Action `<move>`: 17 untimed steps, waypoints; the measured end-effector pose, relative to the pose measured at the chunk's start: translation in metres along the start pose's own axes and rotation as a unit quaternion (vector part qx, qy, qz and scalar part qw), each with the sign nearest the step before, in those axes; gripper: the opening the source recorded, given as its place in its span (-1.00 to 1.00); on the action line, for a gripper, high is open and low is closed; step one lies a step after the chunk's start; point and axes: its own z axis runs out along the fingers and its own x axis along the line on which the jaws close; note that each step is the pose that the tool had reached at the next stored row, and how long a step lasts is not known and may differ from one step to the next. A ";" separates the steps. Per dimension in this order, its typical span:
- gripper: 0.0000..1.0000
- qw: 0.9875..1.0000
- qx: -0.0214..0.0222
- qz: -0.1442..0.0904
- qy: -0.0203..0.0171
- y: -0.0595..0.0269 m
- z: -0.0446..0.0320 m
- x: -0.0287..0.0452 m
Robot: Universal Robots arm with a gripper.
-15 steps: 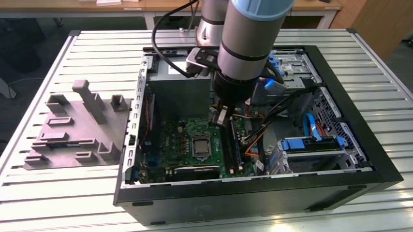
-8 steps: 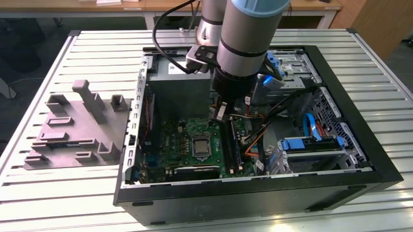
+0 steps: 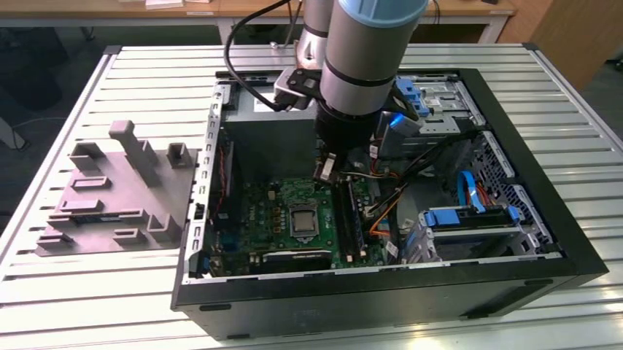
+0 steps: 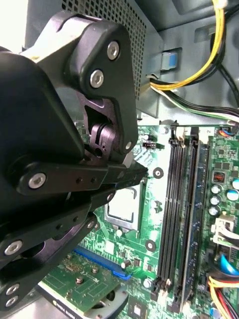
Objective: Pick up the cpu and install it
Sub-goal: 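Install the first cpu locking lever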
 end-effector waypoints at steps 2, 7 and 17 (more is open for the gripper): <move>-0.79 1.000 0.000 -0.001 0.000 0.0001 0.0002 0.0003; -0.79 1.000 0.000 -0.007 0.001 -0.0007 0.0003 0.0057; -0.79 1.000 0.000 -0.015 0.001 -0.0018 0.0001 0.0114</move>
